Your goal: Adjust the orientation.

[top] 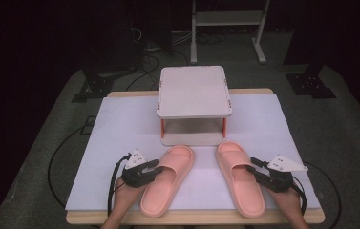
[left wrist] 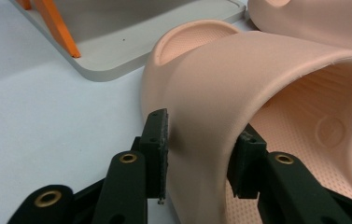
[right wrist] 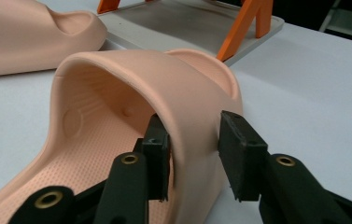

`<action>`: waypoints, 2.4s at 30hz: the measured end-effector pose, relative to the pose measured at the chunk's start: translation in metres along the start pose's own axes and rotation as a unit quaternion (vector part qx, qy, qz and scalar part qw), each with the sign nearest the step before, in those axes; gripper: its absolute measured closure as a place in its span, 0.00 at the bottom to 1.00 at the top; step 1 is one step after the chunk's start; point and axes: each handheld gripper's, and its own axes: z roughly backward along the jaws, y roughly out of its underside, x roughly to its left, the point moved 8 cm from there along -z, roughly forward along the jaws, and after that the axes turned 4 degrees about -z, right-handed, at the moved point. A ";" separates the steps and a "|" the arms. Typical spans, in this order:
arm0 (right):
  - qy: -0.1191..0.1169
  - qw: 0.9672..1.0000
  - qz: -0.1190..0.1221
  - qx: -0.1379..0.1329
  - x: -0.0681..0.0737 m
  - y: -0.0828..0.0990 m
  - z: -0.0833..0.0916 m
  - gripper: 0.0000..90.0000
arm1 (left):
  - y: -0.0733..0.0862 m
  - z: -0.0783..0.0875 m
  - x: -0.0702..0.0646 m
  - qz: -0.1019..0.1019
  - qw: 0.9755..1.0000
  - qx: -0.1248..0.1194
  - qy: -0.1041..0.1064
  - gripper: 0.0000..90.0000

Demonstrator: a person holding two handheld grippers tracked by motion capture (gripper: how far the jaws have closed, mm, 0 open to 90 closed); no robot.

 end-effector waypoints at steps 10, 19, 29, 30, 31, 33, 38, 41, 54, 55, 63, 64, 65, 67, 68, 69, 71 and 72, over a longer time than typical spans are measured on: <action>0.034 0.999 -0.007 0.008 -0.005 -0.001 0.001 0.81 | 0.000 0.003 0.005 -0.002 1.000 0.002 -0.025 0.85; 0.062 0.998 0.000 0.014 -0.009 0.000 0.005 0.88 | 0.000 0.005 0.006 0.001 1.000 0.003 -0.021 0.90; 0.071 0.997 -0.018 0.017 -0.016 0.001 0.009 0.91 | 0.001 0.012 0.007 0.008 1.000 -0.004 -0.015 0.91; 0.070 0.997 -0.018 0.017 -0.016 0.001 0.010 0.91 | 0.001 0.013 0.008 0.011 1.000 -0.005 -0.014 0.91; 0.071 0.997 -0.019 0.017 -0.016 0.001 0.010 0.91 | 0.001 0.014 0.009 0.014 1.000 -0.008 -0.015 0.91; 0.070 0.997 -0.023 0.018 -0.016 0.001 0.011 0.91 | 0.000 0.016 0.011 0.018 1.000 -0.011 -0.014 0.91; 0.064 0.997 -0.029 0.009 -0.013 -0.004 0.016 0.92 | -0.003 0.020 0.015 0.023 1.000 -0.017 -0.012 0.91; 0.058 0.998 -0.034 0.003 -0.009 -0.009 0.020 0.92 | -0.008 0.024 0.017 0.025 0.999 -0.025 -0.011 0.91; 0.019 0.999 -0.031 -0.016 0.006 -0.043 0.037 0.92 | -0.034 0.050 0.023 0.017 0.999 -0.049 -0.008 0.91; 0.015 0.999 -0.034 -0.017 0.007 -0.046 0.038 0.92 | -0.036 0.052 0.024 0.016 0.999 -0.050 -0.007 0.91; 0.009 0.999 -0.024 -0.019 0.008 -0.064 0.049 0.92 | -0.057 0.069 0.026 0.006 0.998 -0.060 -0.007 0.91; 0.008 0.999 -0.024 -0.020 0.008 -0.066 0.050 0.92 | -0.059 0.071 0.026 0.005 0.998 -0.060 -0.006 0.91; 0.005 0.999 -0.026 -0.022 0.008 -0.068 0.051 0.92 | -0.061 0.072 0.027 0.005 0.998 -0.063 -0.005 0.91; -0.001 0.999 -0.026 -0.028 0.008 -0.073 0.054 0.92 | -0.065 0.076 0.028 0.006 0.998 -0.067 -0.005 0.91; -0.004 0.999 -0.028 -0.030 0.008 -0.075 0.055 0.92 | -0.067 0.078 0.028 0.005 0.998 -0.068 -0.006 0.91; -0.006 0.999 -0.030 -0.032 0.008 -0.077 0.057 0.92 | -0.069 0.080 0.029 0.004 0.998 -0.068 -0.008 0.91; -0.007 0.999 -0.027 -0.034 0.008 -0.081 0.059 0.92 | -0.071 0.082 0.030 0.003 0.998 -0.069 -0.010 0.91; -0.007 0.999 -0.024 -0.035 0.008 -0.082 0.059 0.92 | -0.073 0.083 0.030 0.003 0.997 -0.070 -0.010 0.91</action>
